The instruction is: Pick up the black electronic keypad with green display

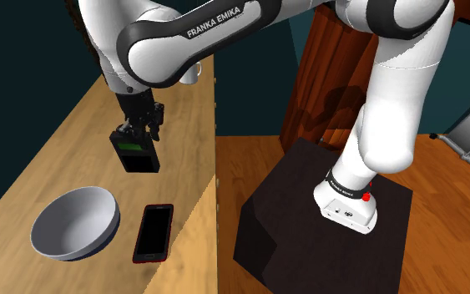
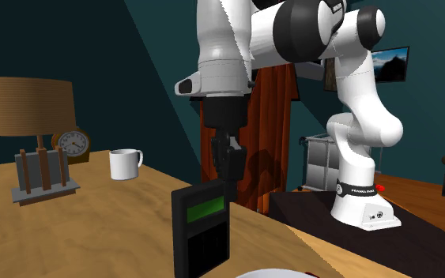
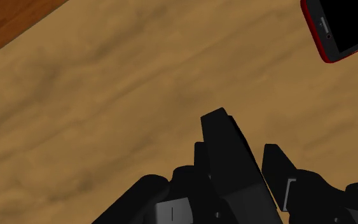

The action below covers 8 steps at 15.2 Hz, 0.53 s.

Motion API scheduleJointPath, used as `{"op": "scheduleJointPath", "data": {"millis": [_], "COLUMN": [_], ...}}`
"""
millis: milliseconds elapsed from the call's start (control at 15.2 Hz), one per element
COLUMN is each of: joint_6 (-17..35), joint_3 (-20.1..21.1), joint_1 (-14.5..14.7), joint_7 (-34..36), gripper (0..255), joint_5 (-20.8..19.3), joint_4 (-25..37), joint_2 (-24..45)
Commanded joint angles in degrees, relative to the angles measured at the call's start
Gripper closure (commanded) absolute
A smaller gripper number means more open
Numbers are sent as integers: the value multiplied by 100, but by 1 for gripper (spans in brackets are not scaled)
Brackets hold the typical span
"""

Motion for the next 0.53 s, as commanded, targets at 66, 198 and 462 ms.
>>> {"op": "scheduleJointPath", "data": {"millis": [66, 198, 462], "joint_6": [-66, -207, -492], "joint_3": [4, 11, 22], "joint_1": [0, -2, -4], "joint_7": [-2, -13, -32], "gripper": [255, 255, 255], "joint_5": [10, 30, 63], "joint_4": [47, 152, 377], "joint_2": [-18, -57, -123]}}
